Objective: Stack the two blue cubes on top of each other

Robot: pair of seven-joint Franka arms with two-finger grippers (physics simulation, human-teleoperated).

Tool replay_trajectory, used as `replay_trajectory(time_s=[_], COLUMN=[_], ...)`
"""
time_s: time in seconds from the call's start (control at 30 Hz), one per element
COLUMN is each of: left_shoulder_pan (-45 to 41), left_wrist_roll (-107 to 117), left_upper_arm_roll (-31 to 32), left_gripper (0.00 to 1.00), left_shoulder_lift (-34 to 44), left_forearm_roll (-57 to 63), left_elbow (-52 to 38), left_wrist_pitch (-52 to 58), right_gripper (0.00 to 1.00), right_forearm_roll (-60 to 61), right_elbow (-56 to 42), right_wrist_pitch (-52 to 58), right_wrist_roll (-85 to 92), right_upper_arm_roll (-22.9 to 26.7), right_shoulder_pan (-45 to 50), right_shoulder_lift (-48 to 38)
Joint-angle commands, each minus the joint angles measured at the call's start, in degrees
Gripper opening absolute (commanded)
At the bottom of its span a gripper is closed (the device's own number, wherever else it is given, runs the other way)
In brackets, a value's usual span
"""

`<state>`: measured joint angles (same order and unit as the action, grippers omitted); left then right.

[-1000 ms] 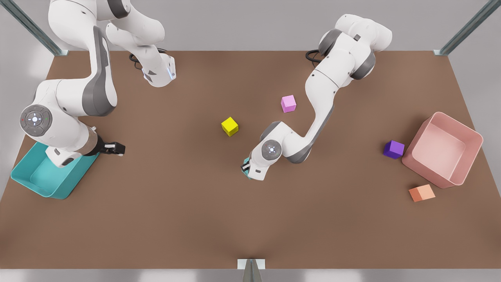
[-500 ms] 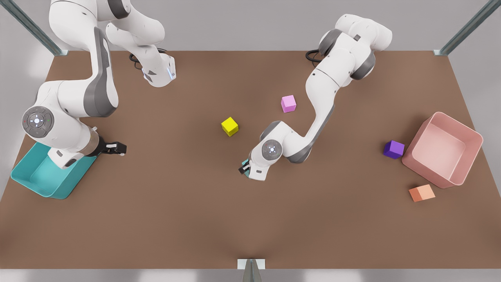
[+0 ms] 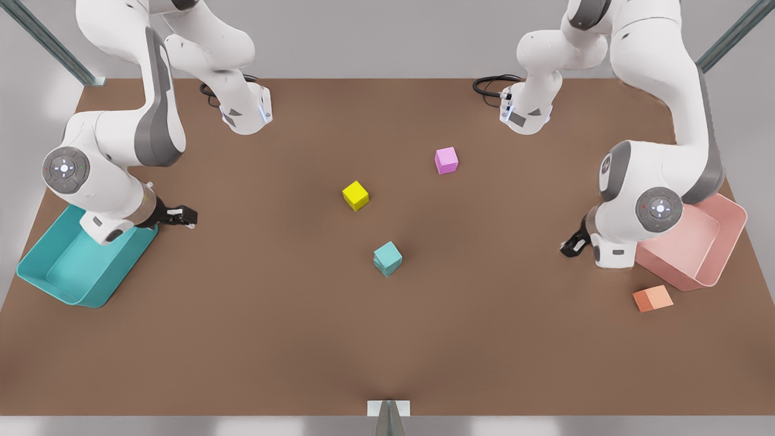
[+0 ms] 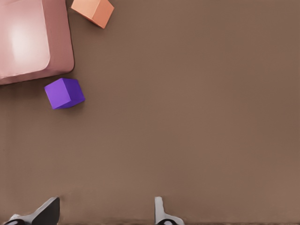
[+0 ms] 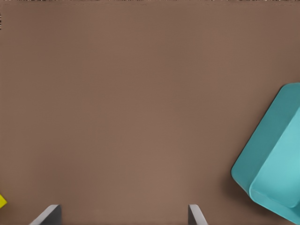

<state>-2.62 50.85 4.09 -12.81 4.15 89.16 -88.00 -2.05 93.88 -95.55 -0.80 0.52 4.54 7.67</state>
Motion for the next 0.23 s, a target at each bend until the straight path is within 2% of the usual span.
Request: replay_trajectory(time_s=[0.0,0.2], left_shoulder_pan=[-1.42,-1.68], left_wrist_roll=[-61.1,-62.62], left_upper_arm_roll=[-3.73,-3.91], left_gripper=[1.0,1.0], left_shoulder_lift=[3.67,3.4], left_forearm_roll=[-4.41,-4.5], left_elbow=[0.07,-3.64], left_wrist_pitch=[11.95,13.29], right_gripper=[1.0,1.0], right_forearm_roll=[0.03,0.03], right_elbow=[0.07,0.07], right_wrist_pitch=[-2.09,-2.09], right_wrist_roll=[0.72,0.72], right_upper_arm_roll=[0.01,-0.08], right_shoulder_pan=[0.03,0.03], right_shoulder_lift=[-0.11,-0.03])
